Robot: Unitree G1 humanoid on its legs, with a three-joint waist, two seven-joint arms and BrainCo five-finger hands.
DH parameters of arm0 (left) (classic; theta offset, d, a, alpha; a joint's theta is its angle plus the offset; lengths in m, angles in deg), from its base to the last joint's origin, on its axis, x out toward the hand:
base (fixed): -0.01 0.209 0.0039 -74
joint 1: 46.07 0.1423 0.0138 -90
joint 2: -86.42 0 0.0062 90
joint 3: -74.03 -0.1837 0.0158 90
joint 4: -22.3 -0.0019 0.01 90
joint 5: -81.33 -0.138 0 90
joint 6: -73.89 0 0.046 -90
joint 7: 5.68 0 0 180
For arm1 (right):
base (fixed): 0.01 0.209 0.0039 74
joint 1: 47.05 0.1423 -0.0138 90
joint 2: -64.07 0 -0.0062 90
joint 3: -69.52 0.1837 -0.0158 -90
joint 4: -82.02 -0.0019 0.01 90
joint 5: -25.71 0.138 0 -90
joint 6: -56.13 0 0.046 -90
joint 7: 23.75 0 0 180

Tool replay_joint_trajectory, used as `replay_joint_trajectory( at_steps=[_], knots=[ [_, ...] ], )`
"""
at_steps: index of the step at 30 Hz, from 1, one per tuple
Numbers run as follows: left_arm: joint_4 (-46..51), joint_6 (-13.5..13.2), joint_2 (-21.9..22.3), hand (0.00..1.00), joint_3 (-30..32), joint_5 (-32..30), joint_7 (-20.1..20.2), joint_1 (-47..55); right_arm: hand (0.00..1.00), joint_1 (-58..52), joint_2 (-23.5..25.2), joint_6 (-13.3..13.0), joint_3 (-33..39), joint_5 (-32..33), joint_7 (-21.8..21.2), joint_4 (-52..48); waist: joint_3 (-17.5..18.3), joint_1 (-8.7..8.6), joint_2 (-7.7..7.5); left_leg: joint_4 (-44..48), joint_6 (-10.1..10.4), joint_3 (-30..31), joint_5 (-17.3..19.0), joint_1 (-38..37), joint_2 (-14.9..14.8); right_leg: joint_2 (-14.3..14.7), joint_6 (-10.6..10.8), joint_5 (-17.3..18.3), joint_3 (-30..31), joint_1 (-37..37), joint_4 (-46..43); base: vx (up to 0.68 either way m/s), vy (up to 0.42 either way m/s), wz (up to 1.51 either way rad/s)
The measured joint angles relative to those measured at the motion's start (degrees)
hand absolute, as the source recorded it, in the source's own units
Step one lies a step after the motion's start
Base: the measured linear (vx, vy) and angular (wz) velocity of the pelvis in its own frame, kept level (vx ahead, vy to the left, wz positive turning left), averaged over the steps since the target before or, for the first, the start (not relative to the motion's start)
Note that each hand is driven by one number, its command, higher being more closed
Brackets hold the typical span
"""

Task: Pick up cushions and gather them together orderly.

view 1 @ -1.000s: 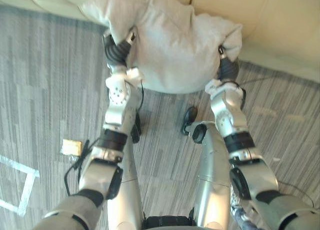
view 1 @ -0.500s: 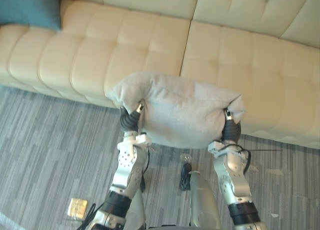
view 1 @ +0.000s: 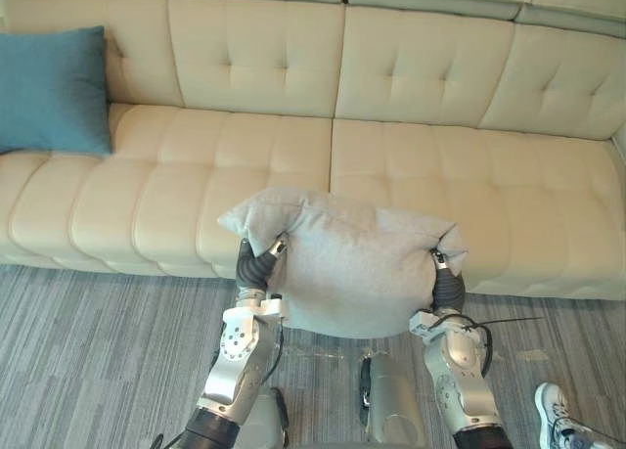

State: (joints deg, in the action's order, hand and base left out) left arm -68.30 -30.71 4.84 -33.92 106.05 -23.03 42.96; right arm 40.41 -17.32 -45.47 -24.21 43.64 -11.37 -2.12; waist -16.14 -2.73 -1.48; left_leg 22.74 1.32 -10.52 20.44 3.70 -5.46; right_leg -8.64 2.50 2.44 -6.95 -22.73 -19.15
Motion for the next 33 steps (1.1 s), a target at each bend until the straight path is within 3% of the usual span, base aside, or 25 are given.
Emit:
replay_joint_trajectory(
  at_steps=[1, 3, 4, 5, 6, 7, 9, 11, 12, 13, 16, 18, 21, 28, 33],
  knots=[
    [-0.04, 0.16, -0.05, 1.00, -0.21, -0.02, 0.04, 0.00, 1.00, -0.02, -0.39, 0.04, 0.09, 0.00, -0.02, 0.00, 0.14, -0.47, -0.18, -0.57, 1.08, -0.17, -0.25, -0.85, -0.01, 0.93, 0.42, -3.09, -0.05, 0.19, 6.90, 0.45, -0.168, 0.12],
    [-0.23, 0.69, -0.19, 1.00, -0.84, -0.01, 0.04, 0.21, 1.00, -0.21, -0.93, 0.37, 0.28, 0.00, -0.02, 0.02, 0.64, -1.02, -0.97, -0.14, 3.64, 0.41, 1.76, -3.22, 0.18, 2.31, -1.89, -9.13, 1.38, 0.00, 10.11, 0.46, -0.233, 0.22],
    [-0.65, 0.97, 0.38, 1.00, -1.27, 0.01, 0.04, 0.33, 1.00, -0.02, -1.74, 0.61, 0.28, 0.00, -0.02, 0.15, 0.90, -1.07, 0.79, -0.01, 4.98, 2.15, 2.88, -4.34, -1.23, 3.77, -2.12, -9.74, 1.54, -0.80, 5.76, 0.45, -0.231, 0.10],
    [-0.85, 1.20, 0.64, 1.00, -1.73, -0.21, 0.18, 0.73, 1.00, -0.31, -2.88, 0.83, 0.52, 0.00, -0.06, 0.12, 2.28, -1.04, 3.12, 2.41, 5.80, 4.26, 2.75, -3.63, -3.66, 5.51, -3.39, -5.29, 0.00, -2.09, 0.31, 0.45, -0.237, 0.15],
    [-1.35, 1.28, 0.78, 1.00, -2.13, -0.48, 0.34, 0.74, 1.00, -0.65, -3.14, 0.89, 0.85, -0.01, -0.08, 0.12, 2.84, -1.30, 4.18, 7.84, 6.68, 5.85, 2.18, -1.78, -5.04, 6.27, -4.17, -2.78, -1.65, -1.56, -1.51, 0.46, -0.235, 0.21],
    [-1.72, 1.33, 0.98, 1.00, -2.33, -0.50, 0.52, 0.77, 1.00, -1.07, -3.20, 0.91, 1.02, 0.01, -0.08, 0.12, 3.10, -1.53, 4.78, 13.40, 7.01, 6.90, 0.68, 0.37, -6.33, 7.10, -4.64, -1.42, -2.46, -0.36, -1.95, 0.45, -0.239, 0.28],
    [-3.96, 1.43, 2.02, 1.00, -2.69, -0.50, 1.61, 1.28, 1.00, -2.96, -3.29, 1.15, 1.46, 0.07, -0.07, -0.82, 2.96, -0.98, 5.30, 38.77, 3.90, 8.59, -9.22, 9.93, -10.99, 9.61, -6.66, 0.80, -4.96, 9.30, 2.47, 0.45, -0.209, 0.27],
    [-3.98, 1.51, 2.21, 1.00, -3.20, -0.55, 1.88, 1.86, 1.00, -4.35, -3.27, 1.08, 1.85, 0.11, 0.05, -3.20, 2.87, -0.46, 5.08, 44.69, 3.53, 7.50, -8.59, 14.07, -10.94, 9.75, -6.90, 1.15, -5.34, 13.76, 5.33, 0.37, -0.130, 0.24],
    [-3.87, 1.50, 2.25, 1.00, -3.41, -0.82, 2.12, 1.85, 1.00, -4.79, -3.23, 0.87, 2.73, 0.10, 0.10, -5.52, 3.01, 0.28, 5.07, 42.14, 2.23, 5.14, -6.94, 17.10, -10.50, 9.50, -6.90, 1.15, -5.50, 16.83, 7.82, 0.31, -0.091, 0.19],
    [-3.85, 1.49, 2.25, 1.00, -3.41, -0.93, 2.28, 1.73, 1.00, -4.60, -3.18, 0.82, 2.98, 0.08, 0.10, -5.79, 3.04, 0.55, 5.11, 40.20, 2.27, 4.54, -6.31, 17.85, -10.38, 9.48, -6.90, 1.14, -5.47, 17.39, 8.37, 0.28, -0.045, 0.12],
    [-3.82, 1.53, 2.88, 1.00, -3.40, -1.07, 2.52, 1.11, 1.00, -3.68, -3.18, 0.81, 3.68, -0.01, 0.50, -5.90, 3.16, 1.33, 5.17, 14.40, 4.05, 6.68, -5.93, 16.08, -5.49, 8.42, -6.69, 1.08, -6.10, 19.11, 9.71, 0.22, 0.031, -0.04],
    [-3.93, 1.57, 2.16, 1.00, -3.41, -1.26, 2.52, 0.73, 1.00, -2.22, -3.23, 0.94, 3.72, -0.14, 1.13, -3.42, 4.01, 2.20, 6.85, -1.39, 5.31, 11.69, -14.02, 10.40, -2.73, 9.81, -4.08, 3.30, -3.18, 19.30, 8.00, 0.24, 0.154, -0.40],
    [-3.82, 1.78, 1.00, 1.00, -3.83, -1.98, 2.52, 0.59, 1.00, -2.74, -1.51, 1.28, 4.14, -0.22, 1.22, -2.59, 4.41, 1.72, 4.67, -7.56, 3.63, 10.00, -16.16, 5.78, 0.18, 6.59, -2.58, 4.21, -1.73, 20.25, 7.40, 0.15, 0.098, -0.07],
    [-2.11, 2.03, -0.20, 1.00, -4.45, -2.09, 2.52, 0.58, 1.00, -2.57, -0.83, 1.44, 4.60, -0.44, 1.11, -2.68, 5.56, 2.02, 3.84, -15.07, 1.63, 7.23, -18.25, 0.48, 3.29, 4.00, -0.16, 3.42, 1.07, 22.92, 11.42, 0.09, 0.082, -0.11],
    [-1.67, 2.54, -0.60, 1.00, -4.53, -2.13, 2.62, 0.71, 1.00, -2.68, 0.57, 1.48, 5.36, -0.48, 1.02, -2.68, 7.66, 1.94, 2.47, -16.72, 1.40, 6.43, -18.42, -0.20, 3.48, 3.90, -0.13, 2.49, 1.67, 23.45, 13.64, 0.06, 0.016, -0.08]
  ],
)
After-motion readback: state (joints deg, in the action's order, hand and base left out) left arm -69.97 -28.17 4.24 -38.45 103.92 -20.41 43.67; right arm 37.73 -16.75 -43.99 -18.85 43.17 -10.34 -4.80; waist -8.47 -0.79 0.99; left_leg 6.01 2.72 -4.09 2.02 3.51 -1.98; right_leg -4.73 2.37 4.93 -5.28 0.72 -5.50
